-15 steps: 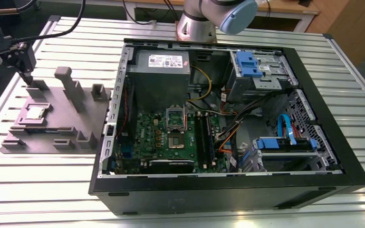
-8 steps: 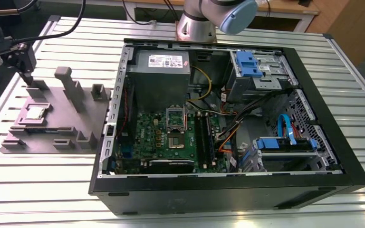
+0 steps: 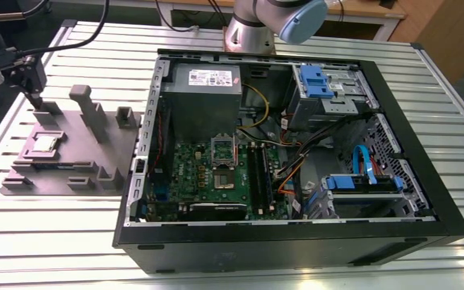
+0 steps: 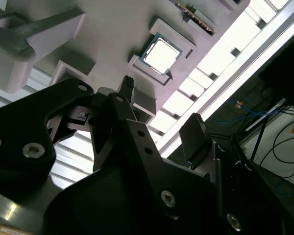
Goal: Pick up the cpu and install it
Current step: 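Pick up the cpu and move it towards the insertion slot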
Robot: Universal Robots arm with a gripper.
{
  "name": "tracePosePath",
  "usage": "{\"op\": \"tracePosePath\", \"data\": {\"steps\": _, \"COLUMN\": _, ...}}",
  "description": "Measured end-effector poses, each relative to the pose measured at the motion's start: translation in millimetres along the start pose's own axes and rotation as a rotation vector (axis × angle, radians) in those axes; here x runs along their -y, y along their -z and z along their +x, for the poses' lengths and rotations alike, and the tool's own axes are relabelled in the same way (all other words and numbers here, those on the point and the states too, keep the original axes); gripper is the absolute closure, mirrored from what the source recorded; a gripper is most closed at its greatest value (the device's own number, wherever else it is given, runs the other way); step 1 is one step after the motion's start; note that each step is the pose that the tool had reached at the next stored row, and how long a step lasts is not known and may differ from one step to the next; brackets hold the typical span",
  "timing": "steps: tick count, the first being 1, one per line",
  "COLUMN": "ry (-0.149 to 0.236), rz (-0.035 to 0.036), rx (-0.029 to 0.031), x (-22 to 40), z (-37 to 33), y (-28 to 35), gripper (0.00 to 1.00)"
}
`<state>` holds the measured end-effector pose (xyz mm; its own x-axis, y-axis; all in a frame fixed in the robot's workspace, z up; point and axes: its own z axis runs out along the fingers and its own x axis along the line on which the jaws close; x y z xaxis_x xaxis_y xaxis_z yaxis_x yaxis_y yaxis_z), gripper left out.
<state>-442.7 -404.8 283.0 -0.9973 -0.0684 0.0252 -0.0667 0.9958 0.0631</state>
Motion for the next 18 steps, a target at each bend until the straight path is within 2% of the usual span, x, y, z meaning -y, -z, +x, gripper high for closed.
{"op": "tracePosePath", "data": {"steps": 11, "ry": 0.001, "rz": -0.0004, "rx": -0.0001, "x": 0.7, "z": -0.1, "y": -8.9, "gripper": 0.35}}
{"op": "tracePosePath", "data": {"steps": 18, "ry": -0.006, "rz": -0.0011, "rx": 0.0004, "x": 2.5, "z": 1.0, "y": -11.5, "gripper": 0.35}}
